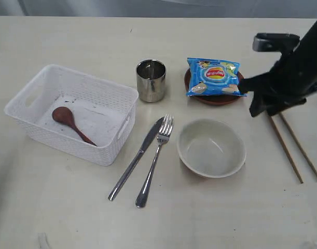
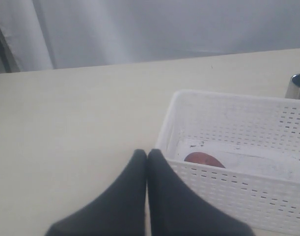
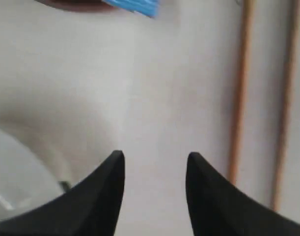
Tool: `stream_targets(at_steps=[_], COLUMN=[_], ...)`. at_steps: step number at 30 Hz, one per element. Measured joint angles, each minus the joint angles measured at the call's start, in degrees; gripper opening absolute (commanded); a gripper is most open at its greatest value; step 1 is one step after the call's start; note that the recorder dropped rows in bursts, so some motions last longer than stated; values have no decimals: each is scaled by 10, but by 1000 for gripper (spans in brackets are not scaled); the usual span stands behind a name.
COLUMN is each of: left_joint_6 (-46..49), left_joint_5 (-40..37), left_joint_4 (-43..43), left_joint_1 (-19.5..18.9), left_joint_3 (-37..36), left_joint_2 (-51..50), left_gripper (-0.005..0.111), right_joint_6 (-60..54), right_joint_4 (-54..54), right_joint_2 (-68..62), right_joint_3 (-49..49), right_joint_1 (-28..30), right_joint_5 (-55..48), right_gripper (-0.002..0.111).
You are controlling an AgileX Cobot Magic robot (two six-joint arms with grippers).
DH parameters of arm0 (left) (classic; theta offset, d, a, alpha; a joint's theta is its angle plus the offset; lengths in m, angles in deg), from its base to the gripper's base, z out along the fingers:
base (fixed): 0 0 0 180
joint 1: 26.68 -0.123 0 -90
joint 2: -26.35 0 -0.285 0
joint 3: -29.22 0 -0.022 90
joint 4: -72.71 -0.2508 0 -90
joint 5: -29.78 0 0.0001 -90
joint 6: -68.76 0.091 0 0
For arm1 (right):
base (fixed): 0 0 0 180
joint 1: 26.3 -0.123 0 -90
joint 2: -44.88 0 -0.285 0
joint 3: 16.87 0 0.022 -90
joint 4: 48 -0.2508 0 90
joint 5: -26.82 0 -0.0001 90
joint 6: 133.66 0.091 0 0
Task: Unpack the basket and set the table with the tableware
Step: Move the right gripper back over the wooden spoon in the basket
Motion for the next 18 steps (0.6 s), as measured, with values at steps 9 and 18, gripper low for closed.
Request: stream_targets(at_steps=[9, 18], left_joint_6=[0, 0], left_joint_5=[0, 0], left_joint_4=[0, 0], left_joint_1=[0, 0], left_joint_3=[0, 0], left_joint_2=[0, 0], left_gripper=[0, 0], right_joint_6=[67, 192], right_joint_4=[-46, 9], right_joint_2=[57, -173], right_joint_3=[196, 458], right_joint_1=[-234, -454], right_joint_5=[-78, -86], right_gripper=[40, 40])
